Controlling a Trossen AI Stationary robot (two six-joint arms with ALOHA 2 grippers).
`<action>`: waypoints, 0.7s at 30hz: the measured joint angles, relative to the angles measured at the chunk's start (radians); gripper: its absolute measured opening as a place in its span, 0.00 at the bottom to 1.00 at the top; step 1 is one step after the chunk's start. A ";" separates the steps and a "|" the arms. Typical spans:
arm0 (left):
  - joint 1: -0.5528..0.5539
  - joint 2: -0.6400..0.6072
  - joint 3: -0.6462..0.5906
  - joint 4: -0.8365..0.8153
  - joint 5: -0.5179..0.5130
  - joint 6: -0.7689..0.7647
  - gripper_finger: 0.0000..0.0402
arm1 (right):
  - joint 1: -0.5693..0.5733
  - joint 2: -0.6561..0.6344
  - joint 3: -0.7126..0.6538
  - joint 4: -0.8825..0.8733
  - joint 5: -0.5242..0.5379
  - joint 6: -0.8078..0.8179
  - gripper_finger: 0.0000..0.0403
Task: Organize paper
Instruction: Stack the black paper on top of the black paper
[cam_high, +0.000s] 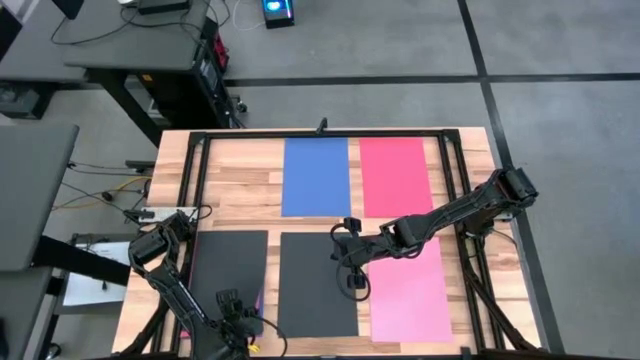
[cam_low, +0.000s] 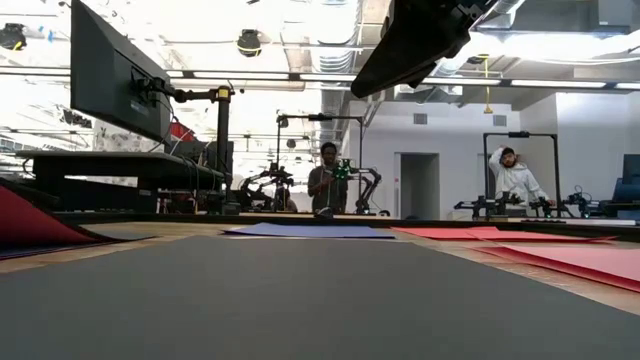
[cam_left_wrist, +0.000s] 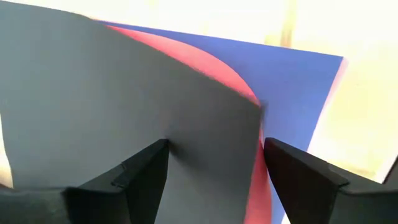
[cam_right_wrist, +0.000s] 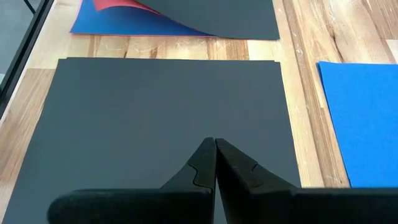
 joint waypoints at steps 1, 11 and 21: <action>0.000 0.000 0.000 0.000 0.000 -0.002 0.61 | 0.000 0.000 0.000 0.000 0.000 0.000 0.00; 0.000 0.000 0.000 0.010 0.001 -0.003 0.61 | 0.000 0.000 0.000 0.000 0.000 0.000 0.00; 0.000 -0.018 0.000 0.016 -0.015 -0.003 0.61 | 0.000 0.000 0.000 0.000 0.000 0.000 0.00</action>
